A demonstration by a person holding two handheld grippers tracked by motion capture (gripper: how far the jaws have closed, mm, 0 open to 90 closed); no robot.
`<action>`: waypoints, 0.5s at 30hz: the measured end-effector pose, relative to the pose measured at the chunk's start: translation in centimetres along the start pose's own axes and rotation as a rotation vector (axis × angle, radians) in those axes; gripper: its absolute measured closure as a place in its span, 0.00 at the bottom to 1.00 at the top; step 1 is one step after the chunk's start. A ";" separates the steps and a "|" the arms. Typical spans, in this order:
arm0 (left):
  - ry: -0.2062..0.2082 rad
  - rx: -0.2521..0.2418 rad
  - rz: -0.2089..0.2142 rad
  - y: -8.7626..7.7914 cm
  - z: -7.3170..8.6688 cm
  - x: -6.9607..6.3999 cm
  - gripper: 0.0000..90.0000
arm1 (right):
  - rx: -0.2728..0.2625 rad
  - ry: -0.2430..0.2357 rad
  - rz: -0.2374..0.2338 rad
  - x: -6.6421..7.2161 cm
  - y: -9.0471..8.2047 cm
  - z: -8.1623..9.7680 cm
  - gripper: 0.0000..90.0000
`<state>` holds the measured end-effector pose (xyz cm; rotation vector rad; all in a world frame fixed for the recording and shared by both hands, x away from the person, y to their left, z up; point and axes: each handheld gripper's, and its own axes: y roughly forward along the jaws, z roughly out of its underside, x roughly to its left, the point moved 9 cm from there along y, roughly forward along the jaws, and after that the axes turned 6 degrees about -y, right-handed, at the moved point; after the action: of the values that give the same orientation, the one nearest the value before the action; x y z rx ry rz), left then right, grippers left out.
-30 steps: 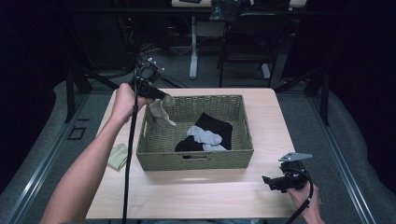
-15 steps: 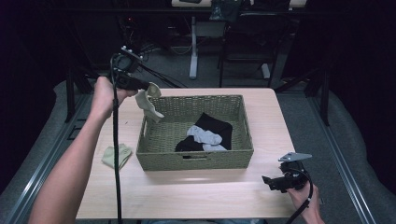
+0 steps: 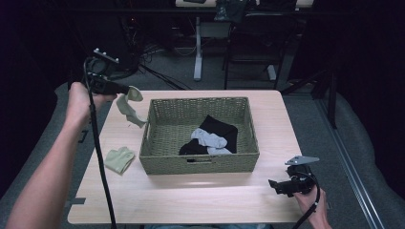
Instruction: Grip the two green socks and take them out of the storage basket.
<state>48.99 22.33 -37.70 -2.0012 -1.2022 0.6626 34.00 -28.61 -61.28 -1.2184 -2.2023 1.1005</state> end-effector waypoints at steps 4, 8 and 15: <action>-0.036 0.014 -0.013 0.9 2.0 1.6 0.99 | -0.001 0.001 0.003 0.0 0.0 0.0 0.04; -0.076 0.034 -0.025 1.9 4.2 3.2 0.99 | -0.001 -0.002 0.000 0.1 0.1 -0.1 0.04; -0.139 0.099 -0.036 5.3 8.6 4.9 0.99 | 0.008 -0.011 -0.001 0.2 0.2 -0.1 0.04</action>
<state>47.76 27.60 -47.51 -1.8727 -1.2574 0.8383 34.02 -28.33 -61.38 -1.2109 -2.2036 1.1172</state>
